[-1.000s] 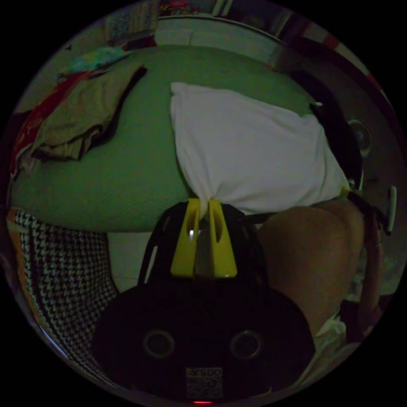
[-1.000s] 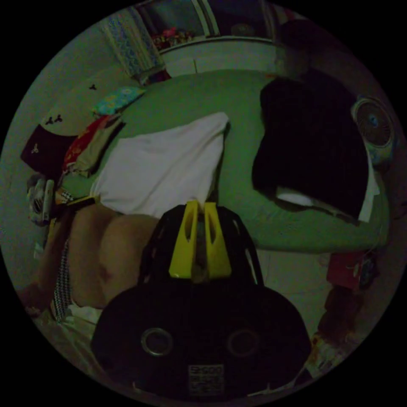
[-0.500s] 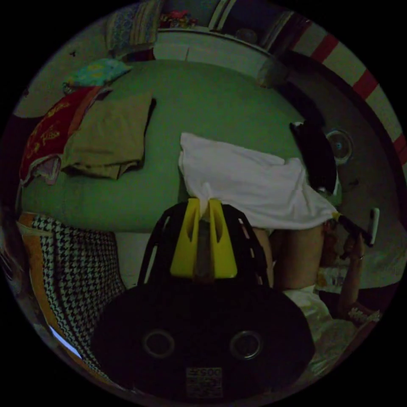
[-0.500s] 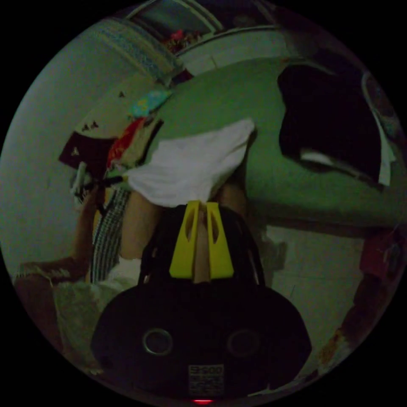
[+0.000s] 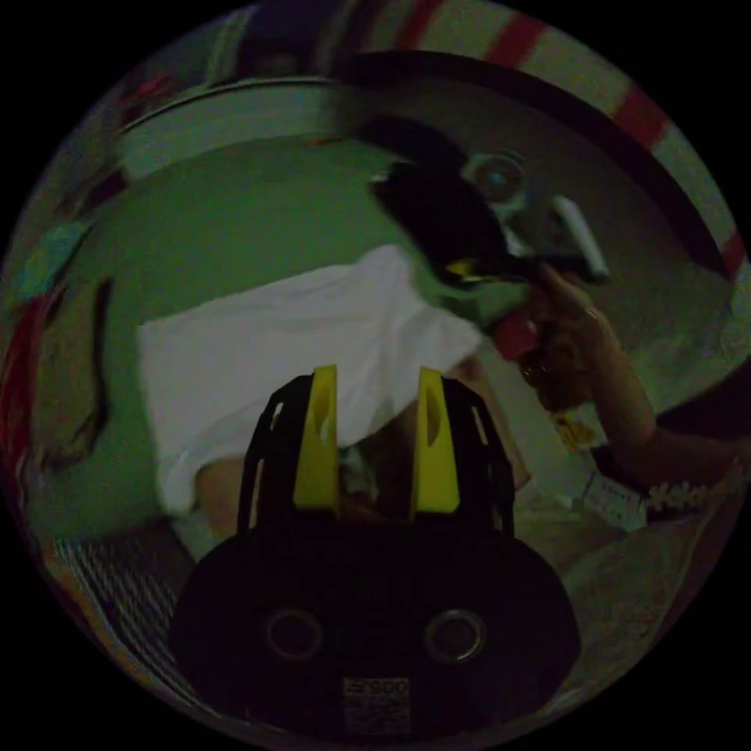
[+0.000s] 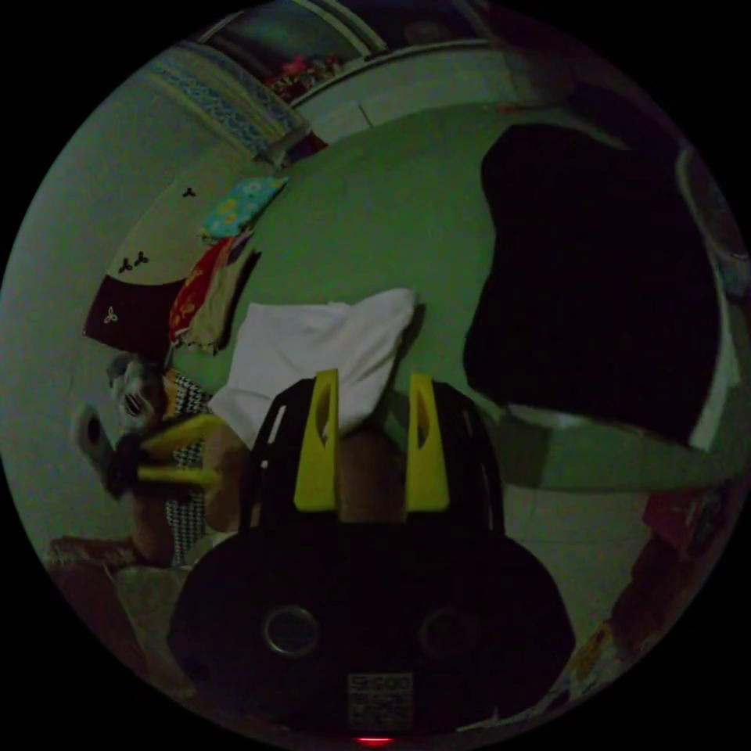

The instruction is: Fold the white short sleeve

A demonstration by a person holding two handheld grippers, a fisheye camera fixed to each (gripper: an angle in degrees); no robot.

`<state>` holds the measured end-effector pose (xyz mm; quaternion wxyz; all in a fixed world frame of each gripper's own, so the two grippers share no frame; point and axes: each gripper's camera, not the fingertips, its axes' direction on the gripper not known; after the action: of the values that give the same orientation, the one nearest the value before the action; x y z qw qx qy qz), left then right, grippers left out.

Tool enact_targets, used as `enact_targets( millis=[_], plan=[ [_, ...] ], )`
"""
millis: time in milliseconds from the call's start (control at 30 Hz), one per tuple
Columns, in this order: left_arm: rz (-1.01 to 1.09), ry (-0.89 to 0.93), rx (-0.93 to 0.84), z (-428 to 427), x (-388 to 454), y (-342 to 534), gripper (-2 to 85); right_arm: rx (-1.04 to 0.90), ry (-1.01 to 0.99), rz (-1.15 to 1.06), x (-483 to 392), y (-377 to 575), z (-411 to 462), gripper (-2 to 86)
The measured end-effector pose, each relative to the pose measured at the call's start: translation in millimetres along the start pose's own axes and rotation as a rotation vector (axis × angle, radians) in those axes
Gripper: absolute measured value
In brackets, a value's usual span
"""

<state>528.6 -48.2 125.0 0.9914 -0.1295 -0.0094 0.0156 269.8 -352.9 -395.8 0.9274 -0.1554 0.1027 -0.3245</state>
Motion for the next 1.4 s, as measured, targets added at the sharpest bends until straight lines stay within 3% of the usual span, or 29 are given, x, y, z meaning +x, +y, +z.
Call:
enact_targets(
  millis=[200, 367, 467, 733, 967, 1167, 1400],
  plan=[
    [0.029, 0.068, -0.05, 46.9, 44.1, -36.4, 16.7, -0.116, 0.046, 0.05, -14.6, -51.3, 37.9, 12.4],
    [-0.01, 0.034, -0.027, 50.6, 57.9, -38.9, 11.5, -0.123, 0.271, 0.006, -58.6, -72.6, 53.1, 7.3],
    [-0.022, 0.032, -0.009, 44.1, 61.9, -37.2, 6.2, -0.129, 0.238, -0.005, -78.0, -85.2, 55.8, 0.5],
    [-0.006, 0.072, 0.102, 6.0, 66.9, -30.1, 5.1, -0.02, 0.02, 0.064, -107.5, -139.4, 4.9, -1.1],
    [-0.027, 0.105, 0.248, -26.6, 61.3, -60.2, 5.1, 0.03, 0.243, 0.014, -172.3, -222.7, -41.4, -1.1],
    [-0.148, 0.259, 0.285, -11.7, 50.8, -67.2, 4.9, -0.03, 0.519, 0.062, -202.3, -257.9, -34.8, -1.1],
    [-0.233, 0.303, 0.294, -9.2, 22.5, -15.5, 4.9, -0.081, 0.543, -0.069, -287.1, -281.6, 10.5, -1.1]
  ],
)
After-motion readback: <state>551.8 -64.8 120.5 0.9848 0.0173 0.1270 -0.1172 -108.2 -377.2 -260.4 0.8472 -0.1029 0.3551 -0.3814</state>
